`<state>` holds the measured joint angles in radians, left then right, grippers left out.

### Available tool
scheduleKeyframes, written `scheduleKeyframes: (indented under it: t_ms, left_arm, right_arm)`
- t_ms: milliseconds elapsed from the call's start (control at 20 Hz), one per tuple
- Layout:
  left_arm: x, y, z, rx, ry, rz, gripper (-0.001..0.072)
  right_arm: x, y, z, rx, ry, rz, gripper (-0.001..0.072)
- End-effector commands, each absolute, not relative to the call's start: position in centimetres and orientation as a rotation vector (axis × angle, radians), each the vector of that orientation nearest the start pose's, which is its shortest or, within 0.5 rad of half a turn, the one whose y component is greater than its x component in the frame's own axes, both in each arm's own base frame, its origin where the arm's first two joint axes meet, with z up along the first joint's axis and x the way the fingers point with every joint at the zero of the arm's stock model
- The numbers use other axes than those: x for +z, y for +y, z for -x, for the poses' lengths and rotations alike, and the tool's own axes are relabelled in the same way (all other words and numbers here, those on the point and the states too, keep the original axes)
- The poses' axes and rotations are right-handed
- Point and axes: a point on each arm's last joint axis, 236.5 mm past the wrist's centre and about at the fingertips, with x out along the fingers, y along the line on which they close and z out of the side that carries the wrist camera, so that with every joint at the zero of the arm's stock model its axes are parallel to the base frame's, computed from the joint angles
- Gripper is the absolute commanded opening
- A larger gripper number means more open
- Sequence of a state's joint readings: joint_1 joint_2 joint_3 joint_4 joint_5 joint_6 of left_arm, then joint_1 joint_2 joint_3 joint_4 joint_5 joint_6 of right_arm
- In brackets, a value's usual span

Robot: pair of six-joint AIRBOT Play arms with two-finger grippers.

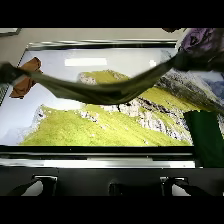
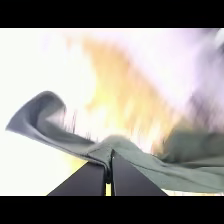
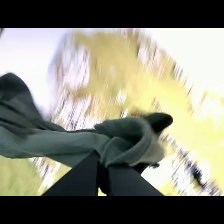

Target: Fold the clothes and pants, and hang the long-sleeved shirts on hangers.

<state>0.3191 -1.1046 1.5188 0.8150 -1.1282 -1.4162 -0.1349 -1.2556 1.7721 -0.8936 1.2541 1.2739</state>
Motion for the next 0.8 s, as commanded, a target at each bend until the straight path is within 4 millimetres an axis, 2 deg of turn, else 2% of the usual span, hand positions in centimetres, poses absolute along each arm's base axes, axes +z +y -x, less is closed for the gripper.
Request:
scheduleKeyframes:
  t_ms: [0, 50, 150, 250, 350, 400, 450, 550, 650, 750]
  left_arm:
    - [44.8, -0.2, -36.7, -0.171, 0.224, 0.284, 0.0014]
    - [47.9, 0.5, -33.9, -0.108, 0.151, 0.239, 0.0014]
    - [52.0, 1.6, -28.5, 0.007, 0.025, 0.192, 0.0014]
    - [53.2, 2.5, -24.1, 0.095, -0.033, 0.176, 0.0014]
    - [52.7, 3.3, -21.4, 0.163, -0.033, 0.185, 0.0014]
    - [52.1, 3.5, -20.7, 0.182, -0.019, 0.19, 0.0013]
    - [51.4, 3.6, -20.7, 0.19, 0.004, 0.192, 0.0013]
    - [49.4, 4.0, -22.1, 0.193, 0.074, 0.204, 0.0013]
    - [46.1, 4.9, -25.1, 0.199, 0.182, 0.222, 0.0014]
    - [41.2, 5.6, -29.2, 0.182, 0.331, 0.223, 0.0013]
  right_arm:
    - [44.8, 5.7, -36.3, 0.326, 0.253, -0.021, 0.0024]
    - [47.9, 5.2, -33.0, 0.282, 0.165, 0.003, 0.0024]
    - [51.5, 4.1, -26.9, 0.196, 0.05, 0.009, 0.0024]
    - [52.9, 3.4, -22.3, 0.136, -0.006, 0.004, 0.0024]
    - [53.7, 3.0, -19.7, 0.107, -0.043, -0.013, 0.0024]
    - [53.9, 3.0, -19.1, 0.105, -0.052, -0.024, 0.0024]
    - [53.8, 3.0, -19.2, 0.108, -0.048, -0.04, 0.0025]
    - [52.6, 3.3, -21.4, 0.129, 0.007, -0.066, 0.0025]
    - [49.7, 4.2, -25.7, 0.187, 0.132, -0.109, 0.0025]
    - [44.8, 5.2, -31.2, 0.252, 0.323, -0.173, 0.0025]
